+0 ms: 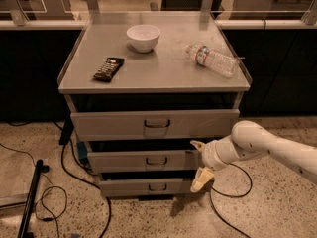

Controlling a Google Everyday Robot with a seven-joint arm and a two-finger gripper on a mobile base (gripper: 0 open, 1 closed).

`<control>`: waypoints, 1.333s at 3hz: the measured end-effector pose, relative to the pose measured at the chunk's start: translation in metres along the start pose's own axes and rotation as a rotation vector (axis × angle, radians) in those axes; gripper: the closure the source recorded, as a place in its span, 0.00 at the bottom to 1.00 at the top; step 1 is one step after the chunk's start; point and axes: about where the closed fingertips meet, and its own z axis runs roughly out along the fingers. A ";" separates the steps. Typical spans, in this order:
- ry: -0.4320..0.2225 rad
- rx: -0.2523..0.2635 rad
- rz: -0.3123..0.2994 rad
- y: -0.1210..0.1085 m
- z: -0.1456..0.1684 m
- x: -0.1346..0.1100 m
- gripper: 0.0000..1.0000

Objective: Open middle drawer

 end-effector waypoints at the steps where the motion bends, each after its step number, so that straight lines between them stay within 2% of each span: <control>1: -0.020 0.008 0.001 -0.005 0.012 0.005 0.00; 4: -0.012 -0.004 0.048 -0.021 0.058 0.045 0.00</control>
Offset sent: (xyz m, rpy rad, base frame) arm 0.0184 -0.0023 -0.0469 0.0224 0.0224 -0.0279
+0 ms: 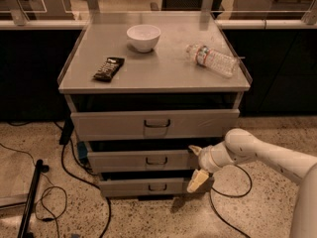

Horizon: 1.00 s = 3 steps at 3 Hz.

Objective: Open middle drawer

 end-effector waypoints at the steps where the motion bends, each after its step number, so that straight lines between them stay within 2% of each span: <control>1: -0.001 0.007 0.003 -0.006 0.009 0.007 0.00; 2: -0.013 0.048 -0.006 -0.023 0.014 0.005 0.00; 3: -0.014 0.050 -0.006 -0.024 0.014 0.005 0.16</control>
Offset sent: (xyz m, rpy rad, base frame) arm 0.0502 0.0006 -0.0091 0.0158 -0.1012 -0.0564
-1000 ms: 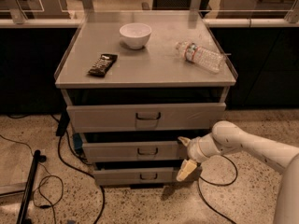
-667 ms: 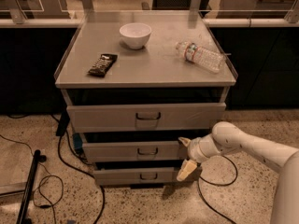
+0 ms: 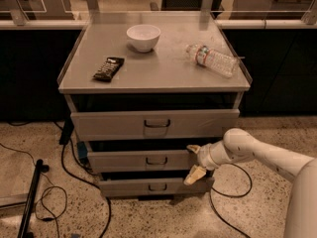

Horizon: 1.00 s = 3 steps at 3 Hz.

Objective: Open middle drawer

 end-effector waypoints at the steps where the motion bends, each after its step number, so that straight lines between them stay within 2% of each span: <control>1: 0.000 0.000 0.000 0.000 0.000 0.000 0.27; 3: 0.000 -0.001 -0.001 0.001 0.000 0.000 0.75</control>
Offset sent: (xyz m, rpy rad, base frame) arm 0.0000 0.0000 0.0000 0.0000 0.0000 0.0000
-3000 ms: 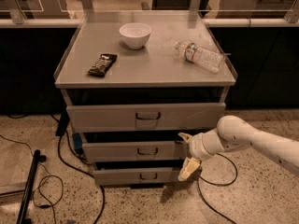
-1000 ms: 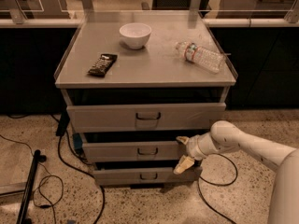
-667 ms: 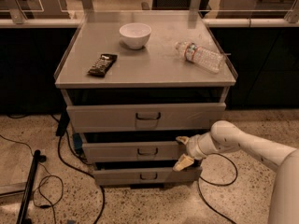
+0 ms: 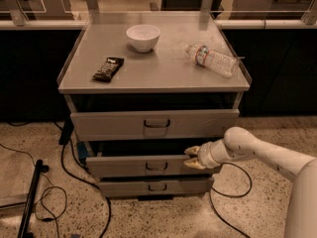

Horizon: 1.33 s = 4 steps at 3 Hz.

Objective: Open middle drawer

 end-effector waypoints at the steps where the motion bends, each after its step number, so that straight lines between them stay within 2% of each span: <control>1: 0.000 0.000 0.000 -0.002 -0.003 -0.002 0.97; 2: -0.004 0.007 0.006 -0.002 -0.007 -0.004 1.00; 3: 0.003 0.011 0.024 0.008 -0.011 0.001 1.00; 4: 0.003 0.010 0.024 0.008 -0.011 0.001 0.88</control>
Offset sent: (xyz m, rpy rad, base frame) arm -0.2854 -0.1364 -0.0102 -0.0019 0.2647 -0.2798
